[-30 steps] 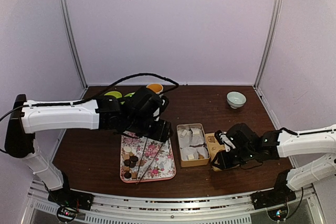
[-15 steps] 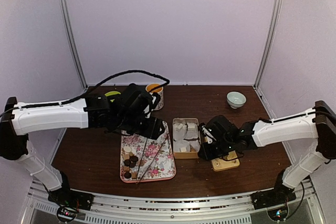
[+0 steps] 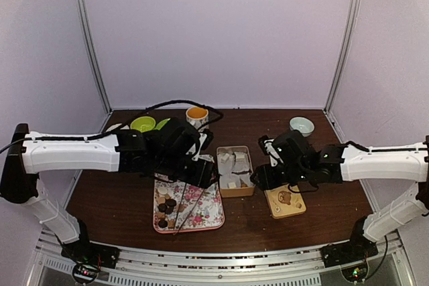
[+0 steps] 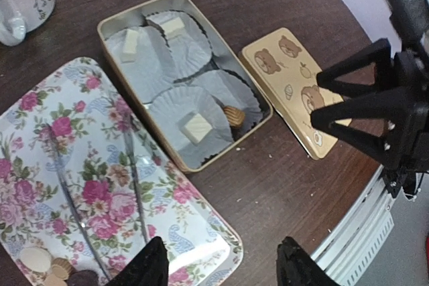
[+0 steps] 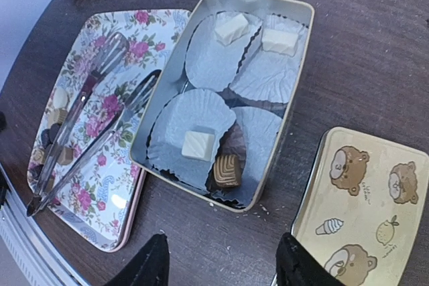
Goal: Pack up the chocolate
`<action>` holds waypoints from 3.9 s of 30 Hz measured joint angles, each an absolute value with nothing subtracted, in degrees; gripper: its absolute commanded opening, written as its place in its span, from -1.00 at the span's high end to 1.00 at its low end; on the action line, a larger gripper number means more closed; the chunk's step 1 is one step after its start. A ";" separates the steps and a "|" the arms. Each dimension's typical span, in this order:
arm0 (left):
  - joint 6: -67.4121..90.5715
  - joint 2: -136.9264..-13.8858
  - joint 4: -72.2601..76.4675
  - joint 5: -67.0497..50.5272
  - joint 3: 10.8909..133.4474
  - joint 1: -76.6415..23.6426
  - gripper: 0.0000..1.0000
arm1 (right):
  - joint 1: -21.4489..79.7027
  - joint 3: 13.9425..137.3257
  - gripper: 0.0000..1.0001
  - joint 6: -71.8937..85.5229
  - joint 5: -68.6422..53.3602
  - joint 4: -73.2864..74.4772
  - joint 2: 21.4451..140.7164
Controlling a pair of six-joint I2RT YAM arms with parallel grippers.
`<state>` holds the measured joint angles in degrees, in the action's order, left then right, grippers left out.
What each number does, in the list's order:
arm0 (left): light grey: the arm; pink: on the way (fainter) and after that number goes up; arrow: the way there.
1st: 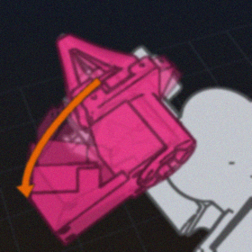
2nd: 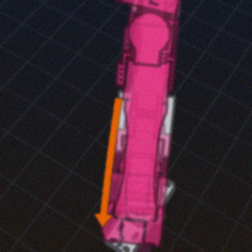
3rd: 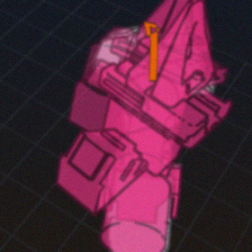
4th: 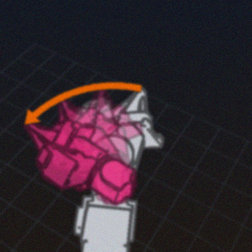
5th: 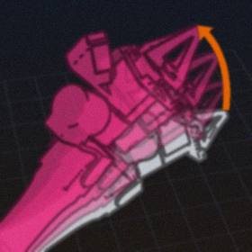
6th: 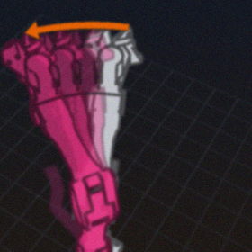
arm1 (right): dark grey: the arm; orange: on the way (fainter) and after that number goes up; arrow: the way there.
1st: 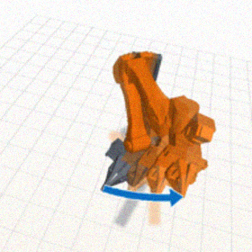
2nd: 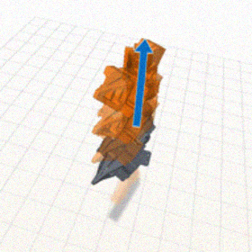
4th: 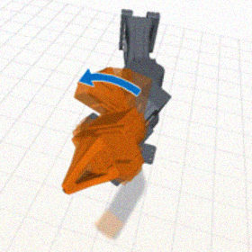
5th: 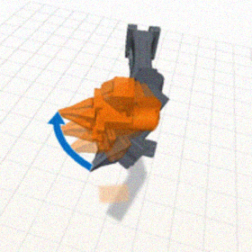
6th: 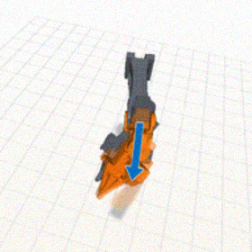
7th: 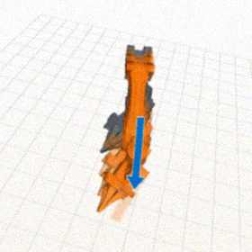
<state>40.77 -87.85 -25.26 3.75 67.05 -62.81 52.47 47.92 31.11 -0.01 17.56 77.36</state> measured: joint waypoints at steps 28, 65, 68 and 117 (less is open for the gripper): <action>64.86 -125.58 -9.61 -0.12 90.45 -74.24 -0.17 | 25.93 31.18 -0.96 31.40 -7.70 27.64 61.95; 74.19 -134.21 -13.56 -1.08 100.53 -70.54 -0.11 | 21.41 21.21 -0.03 39.51 -32.75 14.20 56.73; 74.22 -133.75 -12.91 -1.10 99.53 -70.37 -0.10 | 21.23 20.93 0.12 40.47 -33.36 13.43 55.75; 74.19 -131.66 1.13 -7.29 90.94 -68.93 -0.06 | 22.52 19.46 0.48 37.93 -43.81 15.20 52.97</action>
<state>74.19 -131.66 1.13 -7.29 90.94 -68.93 22.52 19.46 37.93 -43.81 15.20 52.97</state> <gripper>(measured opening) 0.532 0.271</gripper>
